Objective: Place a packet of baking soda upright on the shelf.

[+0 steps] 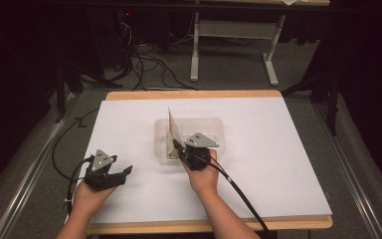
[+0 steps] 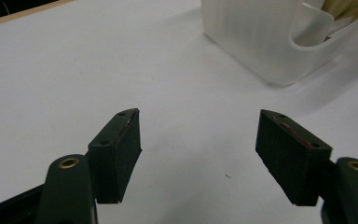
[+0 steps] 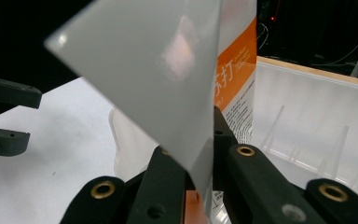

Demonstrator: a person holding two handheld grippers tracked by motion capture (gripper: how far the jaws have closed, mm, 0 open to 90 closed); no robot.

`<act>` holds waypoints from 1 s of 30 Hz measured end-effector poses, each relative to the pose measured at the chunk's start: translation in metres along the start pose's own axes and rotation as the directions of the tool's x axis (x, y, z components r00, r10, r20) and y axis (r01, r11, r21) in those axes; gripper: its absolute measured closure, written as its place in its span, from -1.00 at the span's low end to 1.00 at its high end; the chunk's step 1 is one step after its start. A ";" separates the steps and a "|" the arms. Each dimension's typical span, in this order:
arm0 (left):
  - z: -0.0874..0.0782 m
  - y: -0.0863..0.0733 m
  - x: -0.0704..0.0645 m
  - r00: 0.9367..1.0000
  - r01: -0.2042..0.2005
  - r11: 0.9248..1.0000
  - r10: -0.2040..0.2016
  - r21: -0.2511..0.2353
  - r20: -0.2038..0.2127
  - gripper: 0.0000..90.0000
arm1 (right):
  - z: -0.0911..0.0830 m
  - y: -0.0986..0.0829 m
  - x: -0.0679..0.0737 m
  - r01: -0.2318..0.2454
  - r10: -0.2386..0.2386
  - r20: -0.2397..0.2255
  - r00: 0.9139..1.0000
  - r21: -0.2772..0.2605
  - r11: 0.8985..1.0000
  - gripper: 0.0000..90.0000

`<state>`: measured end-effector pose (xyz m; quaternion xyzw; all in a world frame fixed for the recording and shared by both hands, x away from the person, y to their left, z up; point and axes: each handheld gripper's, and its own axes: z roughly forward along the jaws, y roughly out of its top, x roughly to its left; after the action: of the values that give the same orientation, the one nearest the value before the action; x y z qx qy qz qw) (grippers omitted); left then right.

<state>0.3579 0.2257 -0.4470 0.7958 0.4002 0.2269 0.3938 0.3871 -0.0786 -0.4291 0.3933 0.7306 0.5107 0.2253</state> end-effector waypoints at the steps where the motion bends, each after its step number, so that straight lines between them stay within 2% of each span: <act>1: 0.000 0.000 0.000 1.000 0.000 1.000 0.000 -0.001 -0.001 -0.30 | 0.000 0.000 0.000 0.004 -0.004 -0.001 1.000 -0.002 1.000 0.96; 8: 0.000 0.000 0.000 1.000 -0.001 1.000 0.001 0.000 -0.002 -0.30 | 0.000 0.001 -0.001 0.008 -0.008 -0.001 1.000 0.007 1.000 0.91; 13: 0.000 0.000 0.000 1.000 0.004 1.000 -0.004 -0.004 0.000 -0.30 | -0.001 0.004 -0.001 0.015 -0.015 0.001 1.000 0.017 1.000 0.80; 16: 0.000 0.000 0.000 1.000 0.003 1.000 -0.003 -0.003 -0.001 -0.30 | 0.001 0.006 -0.001 0.017 -0.017 -0.007 1.000 0.025 1.000 0.63; 20: 0.000 0.000 0.000 1.000 0.004 1.000 -0.004 -0.004 -0.001 -0.31 | 0.000 0.010 0.000 0.014 -0.015 0.019 1.000 0.029 0.999 0.30; 25: 0.001 0.000 0.000 1.000 0.005 1.000 -0.005 -0.006 0.001 -0.31 | 0.001 0.018 0.002 0.030 -0.031 0.054 0.998 0.025 0.999 -0.25; 30: 0.001 0.000 0.001 1.000 0.005 1.000 -0.005 -0.005 0.002 -0.31 | -0.001 0.022 0.002 0.024 -0.025 0.048 0.999 0.028 0.999 -0.38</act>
<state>0.3588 0.2259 -0.4471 0.7940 0.4012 0.2264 0.3968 0.3920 -0.0738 -0.4085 0.3997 0.7366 0.4882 0.2436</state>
